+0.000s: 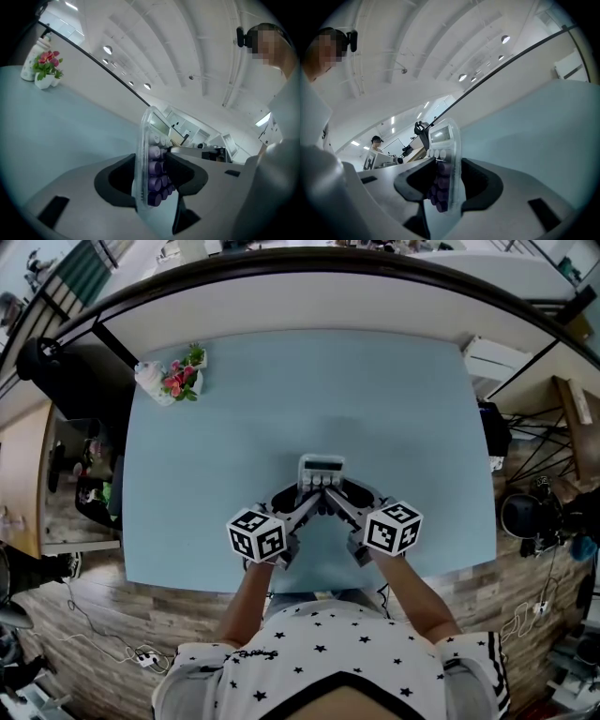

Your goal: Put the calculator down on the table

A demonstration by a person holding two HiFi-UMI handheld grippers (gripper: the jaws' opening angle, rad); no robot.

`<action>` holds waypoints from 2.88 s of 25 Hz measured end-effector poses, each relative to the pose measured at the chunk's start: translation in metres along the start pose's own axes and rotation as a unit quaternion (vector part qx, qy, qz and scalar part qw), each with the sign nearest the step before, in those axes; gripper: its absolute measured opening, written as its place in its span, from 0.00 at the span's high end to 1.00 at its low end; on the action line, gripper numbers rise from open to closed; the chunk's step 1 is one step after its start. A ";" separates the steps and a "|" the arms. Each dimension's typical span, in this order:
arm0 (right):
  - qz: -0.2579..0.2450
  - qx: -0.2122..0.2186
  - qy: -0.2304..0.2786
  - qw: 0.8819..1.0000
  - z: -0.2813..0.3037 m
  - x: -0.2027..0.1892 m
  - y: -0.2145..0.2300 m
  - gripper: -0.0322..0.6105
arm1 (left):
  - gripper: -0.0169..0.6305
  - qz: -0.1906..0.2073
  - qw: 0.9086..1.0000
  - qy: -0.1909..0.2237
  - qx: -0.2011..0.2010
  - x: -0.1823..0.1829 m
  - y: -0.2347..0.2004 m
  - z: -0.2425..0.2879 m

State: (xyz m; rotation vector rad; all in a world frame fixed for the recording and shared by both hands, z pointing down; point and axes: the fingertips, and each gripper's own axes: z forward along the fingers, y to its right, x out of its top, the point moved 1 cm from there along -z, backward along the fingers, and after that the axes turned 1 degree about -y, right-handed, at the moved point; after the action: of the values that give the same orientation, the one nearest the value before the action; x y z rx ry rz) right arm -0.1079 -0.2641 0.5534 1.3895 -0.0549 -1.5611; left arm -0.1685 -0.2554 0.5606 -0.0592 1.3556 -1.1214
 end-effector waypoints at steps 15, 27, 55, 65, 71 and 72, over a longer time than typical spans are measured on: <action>0.026 -0.018 -0.029 0.999 0.008 -0.024 0.018 0.68 | 0.65 -0.025 0.999 -0.027 0.009 -0.024 -0.016 0.009; 0.041 -0.025 -0.053 0.997 0.015 -0.036 0.030 0.68 | 0.65 -0.042 0.998 -0.049 0.023 -0.036 -0.027 0.015; 0.017 -0.062 -0.095 0.993 0.022 -0.054 0.048 0.66 | 0.65 -0.051 0.993 -0.090 0.061 -0.057 -0.042 0.024; 0.008 -0.073 -0.100 0.992 0.028 -0.053 0.053 0.66 | 0.65 -0.066 0.990 -0.090 0.088 -0.056 -0.048 0.026; 0.002 -0.080 -0.108 0.991 0.032 -0.054 0.056 0.66 | 0.64 -0.079 0.987 -0.095 0.104 -0.056 -0.054 0.027; 0.001 -0.081 -0.109 0.991 0.033 -0.054 0.056 0.66 | 0.64 -0.081 0.986 -0.096 0.107 -0.057 -0.055 0.027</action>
State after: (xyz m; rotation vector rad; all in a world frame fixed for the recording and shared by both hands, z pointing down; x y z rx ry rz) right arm -0.1067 -0.2737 0.6376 1.0894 -0.0604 -1.6724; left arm -0.1694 -0.2613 0.6436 -0.1207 1.0682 -1.3570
